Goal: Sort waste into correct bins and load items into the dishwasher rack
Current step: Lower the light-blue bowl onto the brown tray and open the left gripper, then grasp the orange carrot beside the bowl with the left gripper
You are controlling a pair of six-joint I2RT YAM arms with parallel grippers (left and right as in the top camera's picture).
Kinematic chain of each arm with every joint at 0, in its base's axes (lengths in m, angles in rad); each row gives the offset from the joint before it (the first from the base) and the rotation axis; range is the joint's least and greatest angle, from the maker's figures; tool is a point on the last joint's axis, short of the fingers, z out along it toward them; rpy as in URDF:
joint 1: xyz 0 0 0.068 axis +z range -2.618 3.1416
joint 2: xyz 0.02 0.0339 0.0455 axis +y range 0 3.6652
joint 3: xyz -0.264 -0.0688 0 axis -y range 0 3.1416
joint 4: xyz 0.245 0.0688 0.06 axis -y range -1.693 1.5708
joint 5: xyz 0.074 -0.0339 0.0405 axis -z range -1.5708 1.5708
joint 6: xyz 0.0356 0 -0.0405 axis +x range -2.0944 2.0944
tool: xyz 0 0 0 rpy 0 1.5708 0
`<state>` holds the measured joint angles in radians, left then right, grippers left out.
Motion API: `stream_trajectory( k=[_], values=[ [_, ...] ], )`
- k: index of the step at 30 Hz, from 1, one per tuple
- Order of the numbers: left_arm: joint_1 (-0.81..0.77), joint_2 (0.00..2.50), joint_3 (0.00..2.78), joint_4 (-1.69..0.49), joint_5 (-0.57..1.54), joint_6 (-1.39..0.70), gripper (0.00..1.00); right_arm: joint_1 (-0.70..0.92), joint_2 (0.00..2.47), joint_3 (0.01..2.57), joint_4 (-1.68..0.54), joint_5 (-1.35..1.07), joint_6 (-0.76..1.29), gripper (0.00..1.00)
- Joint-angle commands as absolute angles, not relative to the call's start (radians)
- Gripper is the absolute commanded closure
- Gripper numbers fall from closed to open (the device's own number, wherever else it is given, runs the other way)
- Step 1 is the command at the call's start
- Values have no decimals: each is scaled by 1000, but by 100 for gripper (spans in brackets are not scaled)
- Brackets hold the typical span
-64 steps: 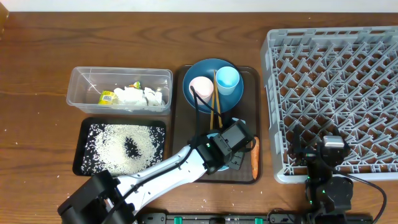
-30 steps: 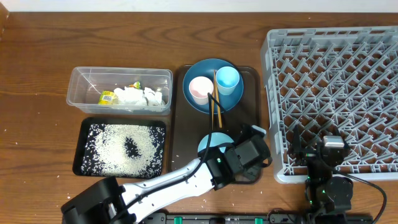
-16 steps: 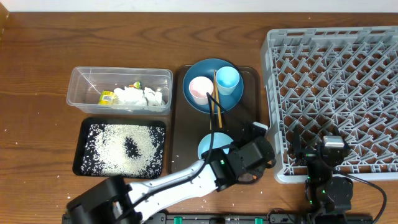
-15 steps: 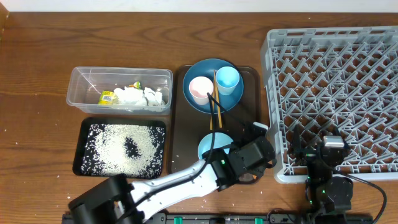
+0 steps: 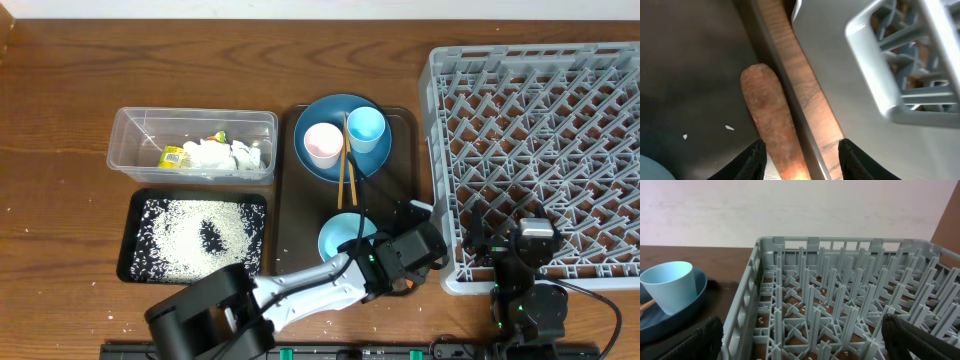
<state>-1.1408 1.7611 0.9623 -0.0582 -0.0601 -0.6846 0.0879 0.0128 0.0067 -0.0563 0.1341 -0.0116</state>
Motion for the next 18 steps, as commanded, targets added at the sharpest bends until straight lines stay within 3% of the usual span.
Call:
stream_trajectory(
  k=[1, 7, 10, 18],
  values=[
    [-1145, 1794, 986, -50, -88, -693, 51, 84, 12, 6, -60, 142, -16, 1],
    [-1145, 1826, 986, -46, -99, -694, 51, 84, 12, 6, -60, 142, -16, 1],
    [-1145, 1835, 986, -47, -99, -693, 59, 84, 12, 6, -60, 142, -16, 1],
    [-1145, 1878, 986, -47, -98, -694, 62, 84, 12, 6, -60, 142, -16, 1]
  ],
)
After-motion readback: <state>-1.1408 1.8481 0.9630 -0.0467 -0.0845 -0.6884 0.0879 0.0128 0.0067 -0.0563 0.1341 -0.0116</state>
